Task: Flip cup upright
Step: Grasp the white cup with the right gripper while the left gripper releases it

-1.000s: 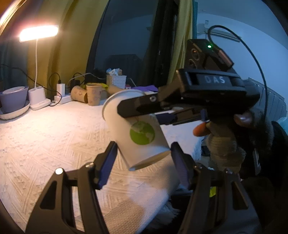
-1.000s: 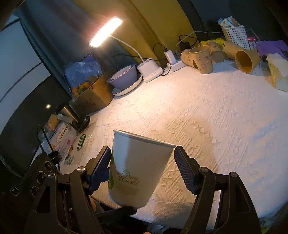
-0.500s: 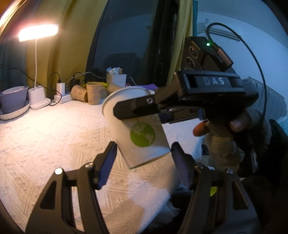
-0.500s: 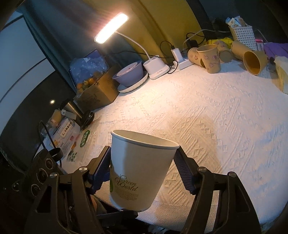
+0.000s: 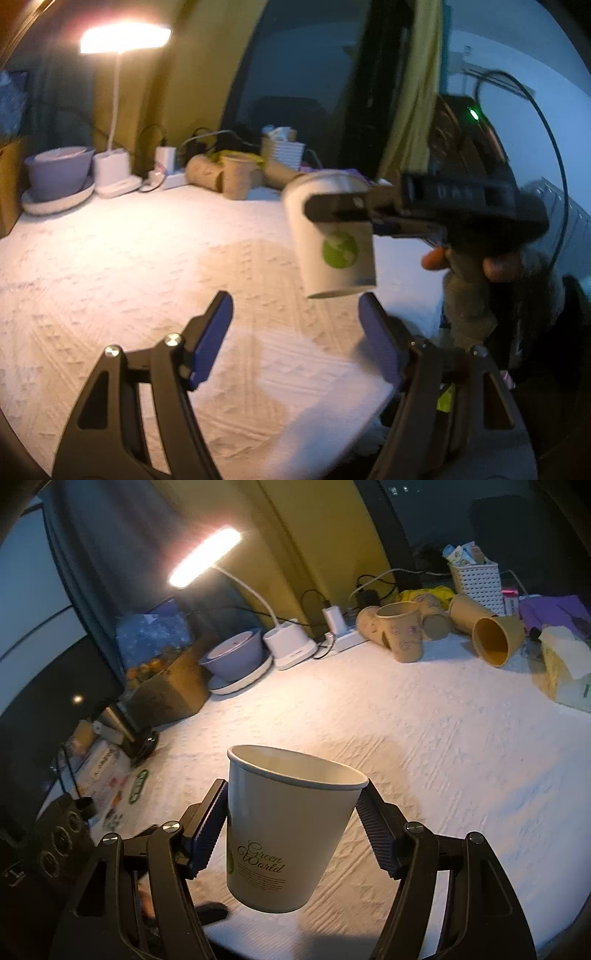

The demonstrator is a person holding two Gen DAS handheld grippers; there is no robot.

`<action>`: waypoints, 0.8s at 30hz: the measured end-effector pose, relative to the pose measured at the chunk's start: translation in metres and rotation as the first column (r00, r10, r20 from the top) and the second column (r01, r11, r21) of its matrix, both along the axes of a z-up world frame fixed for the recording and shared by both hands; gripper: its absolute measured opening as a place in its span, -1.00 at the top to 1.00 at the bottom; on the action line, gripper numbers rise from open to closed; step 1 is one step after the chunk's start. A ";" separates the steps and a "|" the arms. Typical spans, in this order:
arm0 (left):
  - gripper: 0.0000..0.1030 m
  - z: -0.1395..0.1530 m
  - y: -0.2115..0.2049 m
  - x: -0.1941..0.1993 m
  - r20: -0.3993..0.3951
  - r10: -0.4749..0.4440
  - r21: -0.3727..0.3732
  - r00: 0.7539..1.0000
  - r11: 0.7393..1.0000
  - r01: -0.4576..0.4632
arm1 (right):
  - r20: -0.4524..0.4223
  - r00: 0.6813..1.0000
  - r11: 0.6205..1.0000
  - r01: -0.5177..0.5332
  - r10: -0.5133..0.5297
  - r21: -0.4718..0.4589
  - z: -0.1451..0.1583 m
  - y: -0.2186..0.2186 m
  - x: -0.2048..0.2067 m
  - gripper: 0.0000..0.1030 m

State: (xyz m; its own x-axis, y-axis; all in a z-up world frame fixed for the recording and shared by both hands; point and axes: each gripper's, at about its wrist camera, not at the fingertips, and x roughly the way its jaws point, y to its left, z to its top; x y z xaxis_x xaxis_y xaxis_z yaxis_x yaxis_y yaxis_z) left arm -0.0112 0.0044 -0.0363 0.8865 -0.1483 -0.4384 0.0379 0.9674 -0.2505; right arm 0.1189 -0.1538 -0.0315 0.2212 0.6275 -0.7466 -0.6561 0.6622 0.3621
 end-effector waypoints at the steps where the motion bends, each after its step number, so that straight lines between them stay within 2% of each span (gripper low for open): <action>1: -0.39 0.001 0.004 0.000 -0.004 0.016 -0.004 1.000 1.000 -0.016 | 0.010 1.000 1.000 0.004 -0.004 -0.009 -0.001 0.001 0.001 -0.41; 5: -0.39 0.005 0.023 0.004 -0.021 0.074 -0.022 0.997 0.997 -0.074 | 0.078 0.997 0.997 0.016 -0.010 -0.070 -0.007 0.009 0.003 -0.41; 9: -0.39 0.005 0.046 0.010 -0.056 0.123 -0.075 0.991 0.989 -0.127 | 0.146 0.989 0.992 0.019 -0.001 -0.122 -0.013 0.019 0.002 -0.41; 14: -0.39 -0.001 0.067 0.017 -0.100 0.175 -0.123 0.979 0.975 -0.187 | 0.172 0.985 0.988 0.012 0.014 -0.152 -0.024 0.029 0.004 -0.41; 17: -0.39 -0.007 0.074 0.020 -0.131 0.184 -0.155 0.974 0.967 -0.203 | 0.207 0.978 0.984 0.013 0.024 -0.178 -0.028 0.036 0.005 -0.41; 24: -0.39 -0.010 0.074 0.020 -0.149 0.184 -0.155 0.972 0.966 -0.207 | 0.274 0.961 0.974 0.033 0.030 -0.223 -0.035 0.044 0.012 -0.41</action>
State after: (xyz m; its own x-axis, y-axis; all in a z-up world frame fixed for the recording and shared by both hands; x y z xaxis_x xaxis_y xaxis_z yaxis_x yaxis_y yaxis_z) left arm 0.0084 0.0786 -0.0465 0.8413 -0.0595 -0.5374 -0.1923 0.8960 -0.4002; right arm 0.1310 -0.1096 -0.0660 0.4376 0.4513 -0.7777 -0.7078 0.7063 0.0115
